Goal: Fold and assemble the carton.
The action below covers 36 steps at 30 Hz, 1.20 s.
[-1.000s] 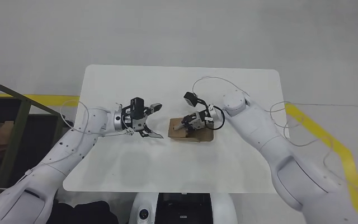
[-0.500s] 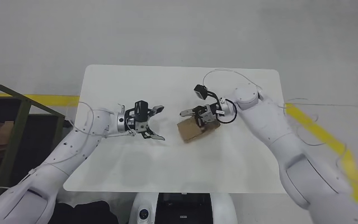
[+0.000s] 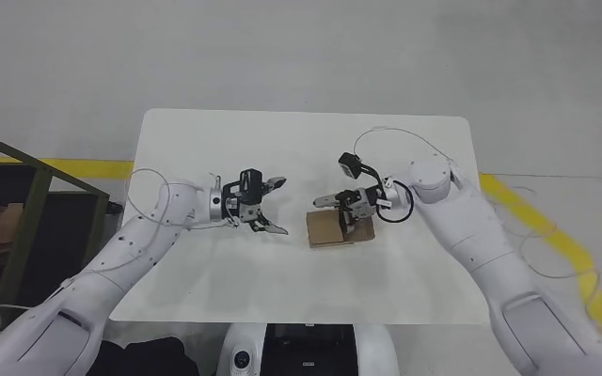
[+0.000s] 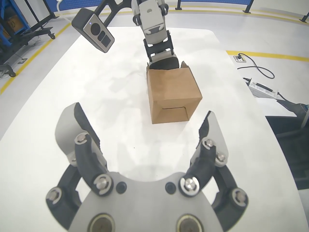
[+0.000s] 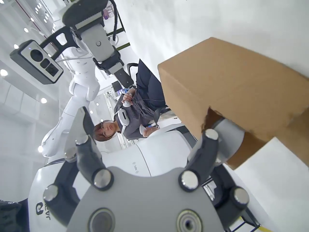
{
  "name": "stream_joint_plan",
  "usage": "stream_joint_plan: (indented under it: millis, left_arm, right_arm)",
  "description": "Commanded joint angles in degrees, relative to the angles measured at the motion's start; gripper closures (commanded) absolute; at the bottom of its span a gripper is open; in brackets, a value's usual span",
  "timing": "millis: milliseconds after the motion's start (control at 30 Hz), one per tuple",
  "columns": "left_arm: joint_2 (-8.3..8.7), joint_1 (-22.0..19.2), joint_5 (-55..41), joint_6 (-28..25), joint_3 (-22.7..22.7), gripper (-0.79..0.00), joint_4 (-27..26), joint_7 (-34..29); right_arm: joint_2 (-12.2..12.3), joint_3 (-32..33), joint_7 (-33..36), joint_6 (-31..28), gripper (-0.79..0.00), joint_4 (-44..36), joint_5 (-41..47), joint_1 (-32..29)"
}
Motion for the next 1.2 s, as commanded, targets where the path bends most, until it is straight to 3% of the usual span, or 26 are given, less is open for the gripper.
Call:
stream_joint_plan:
  millis: [0, 400, 600, 767, 967, 1167]
  left_arm:
    - [-0.15, -0.2, 0.4, -0.9, 0.4, -0.785, -0.2, -0.6]
    - [-0.54, -0.6, 0.9, -2.4, 0.2, -0.785, 0.4, -1.9]
    - [-0.42, -0.3, 2.3, -3.3, 0.4, -0.785, 0.3, -1.9]
    - [-0.12, 0.1, 4.0, -3.2, 0.5, -0.785, 0.1, 0.4]
    - [0.52, 2.5, 6.7, -0.6, -0.2, -0.785, 0.2, 2.5]
    - [-0.53, 2.2, 5.5, 0.3, 1.5, -0.785, 0.3, 1.1]
  right_arm:
    - [0.4, 1.0, -1.4, 0.8, -0.785, -2.3, 0.4, -1.4]
    - [-0.3, 0.9, -9.3, 1.1, -0.785, -7.0, 4.7, -4.4]
    - [-0.4, 0.7, -8.3, -0.1, -0.785, -6.1, 3.9, -3.4]
    - [1.2, 4.0, -5.2, -1.6, -0.785, -8.3, 2.0, -4.8]
    - [3.9, 10.1, -5.8, -2.5, -0.785, -16.2, -1.7, -10.0]
    - [5.5, 14.3, -7.6, -4.1, -0.785, -23.4, -3.5, -14.8]
